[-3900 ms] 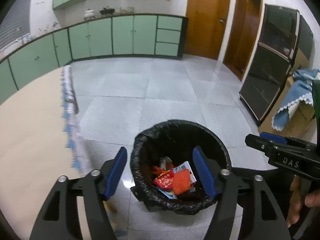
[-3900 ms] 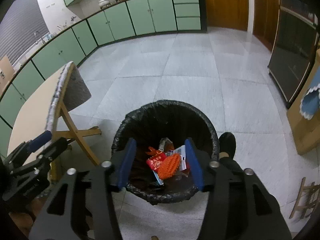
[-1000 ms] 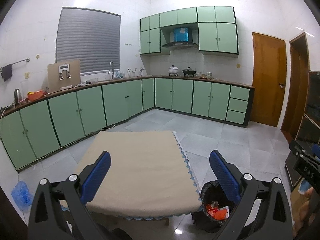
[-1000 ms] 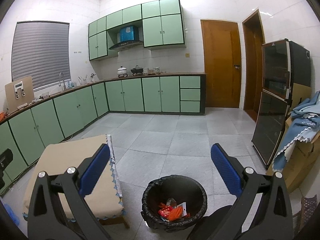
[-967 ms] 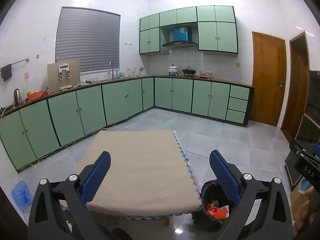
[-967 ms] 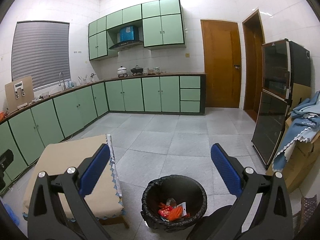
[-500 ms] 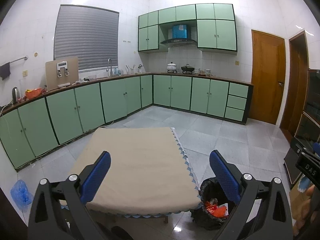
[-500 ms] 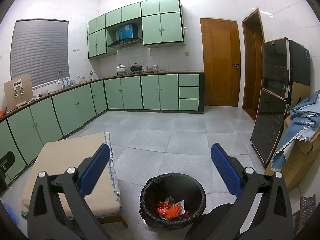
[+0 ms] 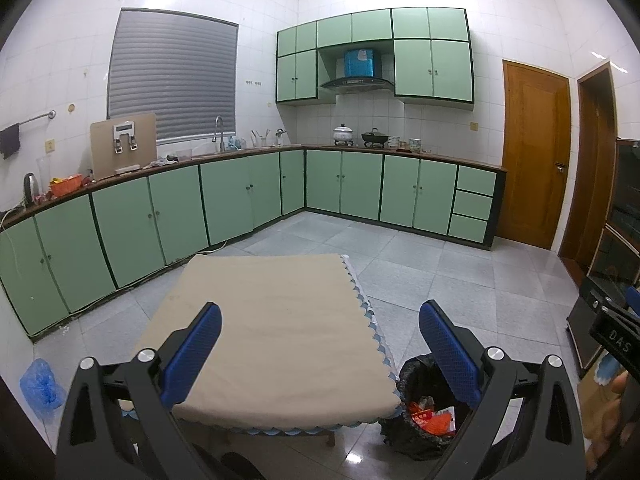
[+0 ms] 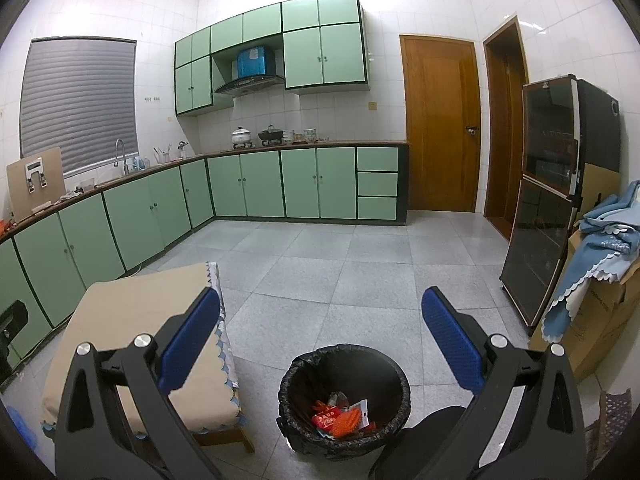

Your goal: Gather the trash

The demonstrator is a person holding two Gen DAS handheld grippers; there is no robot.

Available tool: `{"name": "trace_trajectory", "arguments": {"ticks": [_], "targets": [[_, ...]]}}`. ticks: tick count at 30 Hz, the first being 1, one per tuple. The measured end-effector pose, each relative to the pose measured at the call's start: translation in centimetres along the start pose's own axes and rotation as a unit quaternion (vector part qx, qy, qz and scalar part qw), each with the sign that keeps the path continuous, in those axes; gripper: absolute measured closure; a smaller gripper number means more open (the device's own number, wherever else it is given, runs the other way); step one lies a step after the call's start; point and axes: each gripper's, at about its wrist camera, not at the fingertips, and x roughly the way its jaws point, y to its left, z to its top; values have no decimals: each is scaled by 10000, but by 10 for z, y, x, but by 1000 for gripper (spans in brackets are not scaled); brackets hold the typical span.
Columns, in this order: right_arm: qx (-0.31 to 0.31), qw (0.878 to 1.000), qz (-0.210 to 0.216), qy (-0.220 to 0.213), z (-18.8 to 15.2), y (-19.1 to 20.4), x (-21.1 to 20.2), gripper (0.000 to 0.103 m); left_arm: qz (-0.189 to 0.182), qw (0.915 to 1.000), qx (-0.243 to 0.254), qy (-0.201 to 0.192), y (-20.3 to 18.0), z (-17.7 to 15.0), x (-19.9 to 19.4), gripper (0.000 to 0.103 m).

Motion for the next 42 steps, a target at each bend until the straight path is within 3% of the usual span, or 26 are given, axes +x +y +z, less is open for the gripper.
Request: {"name": "trace_trajectory", "arguments": {"ticks": [42], "targets": [[6, 10000, -9, 17, -2, -5, 1, 5, -17, 10000, -22, 3, 0, -4, 0, 6]]}}
